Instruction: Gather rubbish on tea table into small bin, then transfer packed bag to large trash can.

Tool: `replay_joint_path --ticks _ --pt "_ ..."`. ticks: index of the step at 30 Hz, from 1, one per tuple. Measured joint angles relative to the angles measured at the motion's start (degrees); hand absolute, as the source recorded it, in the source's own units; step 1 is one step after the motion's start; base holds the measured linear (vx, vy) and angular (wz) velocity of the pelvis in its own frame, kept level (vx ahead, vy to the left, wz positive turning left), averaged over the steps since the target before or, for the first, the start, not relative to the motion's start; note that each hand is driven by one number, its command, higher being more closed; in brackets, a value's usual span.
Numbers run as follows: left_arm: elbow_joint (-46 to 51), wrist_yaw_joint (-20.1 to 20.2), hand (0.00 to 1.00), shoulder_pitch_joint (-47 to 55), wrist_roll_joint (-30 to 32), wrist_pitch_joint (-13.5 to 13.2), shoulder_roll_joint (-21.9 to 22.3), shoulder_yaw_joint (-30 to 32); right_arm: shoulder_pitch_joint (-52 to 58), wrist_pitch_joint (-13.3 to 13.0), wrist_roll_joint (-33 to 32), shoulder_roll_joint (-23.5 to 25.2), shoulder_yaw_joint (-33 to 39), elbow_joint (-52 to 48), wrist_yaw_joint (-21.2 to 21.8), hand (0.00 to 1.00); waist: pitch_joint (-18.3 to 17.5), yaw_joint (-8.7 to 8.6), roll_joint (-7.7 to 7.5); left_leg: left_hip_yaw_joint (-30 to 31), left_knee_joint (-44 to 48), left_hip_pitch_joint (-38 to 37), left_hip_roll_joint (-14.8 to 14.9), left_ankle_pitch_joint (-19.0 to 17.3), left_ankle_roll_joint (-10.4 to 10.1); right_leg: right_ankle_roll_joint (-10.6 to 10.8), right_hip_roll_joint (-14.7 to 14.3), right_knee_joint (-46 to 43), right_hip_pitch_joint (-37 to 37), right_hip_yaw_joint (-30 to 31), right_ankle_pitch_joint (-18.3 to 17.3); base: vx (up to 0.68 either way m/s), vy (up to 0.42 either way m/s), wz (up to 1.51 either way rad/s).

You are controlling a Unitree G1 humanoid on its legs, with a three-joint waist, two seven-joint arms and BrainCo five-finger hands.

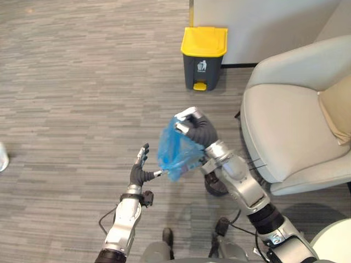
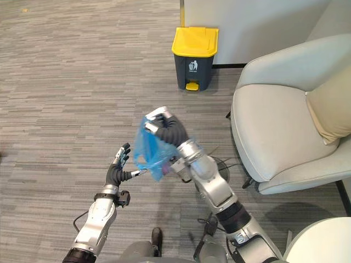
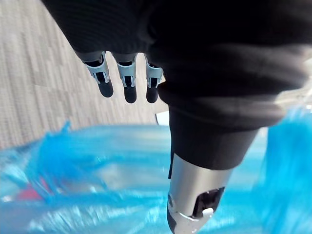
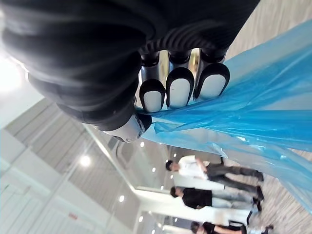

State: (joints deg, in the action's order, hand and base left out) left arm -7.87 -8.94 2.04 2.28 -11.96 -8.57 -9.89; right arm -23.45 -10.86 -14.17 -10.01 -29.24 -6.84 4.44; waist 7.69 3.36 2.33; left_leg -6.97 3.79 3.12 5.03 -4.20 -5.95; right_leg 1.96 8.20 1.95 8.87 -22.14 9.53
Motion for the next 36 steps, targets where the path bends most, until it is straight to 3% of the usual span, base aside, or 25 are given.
replay_joint_path --ticks 3,4,9,16,17,25,28,33,36 --pt "-0.8 -0.1 0.0 -3.0 1.3 0.2 0.4 -2.8 -2.9 0.1 -3.1 1.2 -4.1 0.0 1.4 1.0 -0.2 -0.1 -0.06 -0.5 -0.7 -1.9 0.7 0.0 0.0 -0.4 -1.1 1.5 -1.9 0.4 0.6 0.01 -0.032 -0.14" --pt "-1.4 -0.2 1.0 -3.5 1.4 0.2 0.6 -3.3 -3.1 0.1 -3.6 1.4 -5.1 0.0 1.6 1.0 -0.7 -0.09 -0.11 -0.6 -1.1 -2.2 0.8 0.1 -0.1 -0.4 -1.3 1.6 -2.0 0.5 0.6 -0.01 -0.037 -0.11" --pt "-6.1 -2.9 1.0 -8.5 3.2 0.4 1.5 -3.7 -3.1 1.3 -6.3 3.0 -10.1 0.1 2.5 1.0 -1.7 -0.92 -0.34 -1.1 -1.8 -3.0 1.5 0.4 -0.3 -0.9 -2.5 3.7 -3.5 1.0 1.4 -0.01 -0.023 -0.05" --pt "-7.6 -4.0 1.0 -8.8 4.1 0.5 1.1 -4.5 -3.1 2.3 -6.7 2.9 -10.1 0.7 3.3 1.0 -2.0 -1.03 -0.7 -1.3 -1.3 -3.0 2.1 0.3 -0.4 -1.0 -3.3 3.7 -3.5 3.0 1.5 0.0 -0.006 -0.03" --pt "-7.7 -4.0 1.0 -8.8 4.1 0.5 1.1 -4.7 -3.1 2.3 -6.7 2.9 -10.2 0.8 3.3 0.0 -2.0 -1.0 -0.7 -1.5 -1.3 -3.0 2.1 0.3 -0.4 -1.0 -3.4 3.7 -3.5 3.2 1.5 -0.02 0.001 -0.06" --pt "-7.7 -5.0 1.0 -6.4 3.8 0.5 3.8 -2.8 1.8 1.8 -5.4 2.8 -8.9 0.9 4.3 0.0 -2.2 -1.12 -0.77 -2.9 -2.2 -4.1 2.3 0.3 -0.4 -1.0 -3.7 3.7 -3.4 4.4 1.5 0.0 0.005 -0.09" --pt "-7.7 -4.9 1.0 -3.4 2.7 0.5 4.9 -0.2 6.0 0.8 -0.4 1.1 -4.8 0.9 4.2 0.0 -2.2 -1.11 -0.78 -4.1 -3.0 -4.9 2.4 0.3 -0.4 -0.9 -3.9 3.7 -3.4 5.2 1.5 0.02 0.006 -0.12" --pt "-7.3 -4.9 1.0 2.3 0.5 0.5 4.8 8.7 17.7 -1.1 15.0 -9.5 10.4 0.9 0.5 0.0 -2.3 -1.01 -0.77 -4.2 -3.5 -5.1 2.4 0.2 -0.4 -0.7 -4.0 3.7 -3.3 5.4 1.3 0.01 0.002 -0.01" --pt "-7.2 -4.8 1.0 6.0 -0.1 0.5 3.7 12.4 25.9 -1.7 19.5 -13.7 18.1 1.0 -0.9 0.0 -2.3 -1.1 -0.77 -4.2 -3.2 -5.1 2.4 -0.2 -0.4 -0.6 -4.1 3.7 -3.3 6.1 1.2 0.01 0.006 -0.03"
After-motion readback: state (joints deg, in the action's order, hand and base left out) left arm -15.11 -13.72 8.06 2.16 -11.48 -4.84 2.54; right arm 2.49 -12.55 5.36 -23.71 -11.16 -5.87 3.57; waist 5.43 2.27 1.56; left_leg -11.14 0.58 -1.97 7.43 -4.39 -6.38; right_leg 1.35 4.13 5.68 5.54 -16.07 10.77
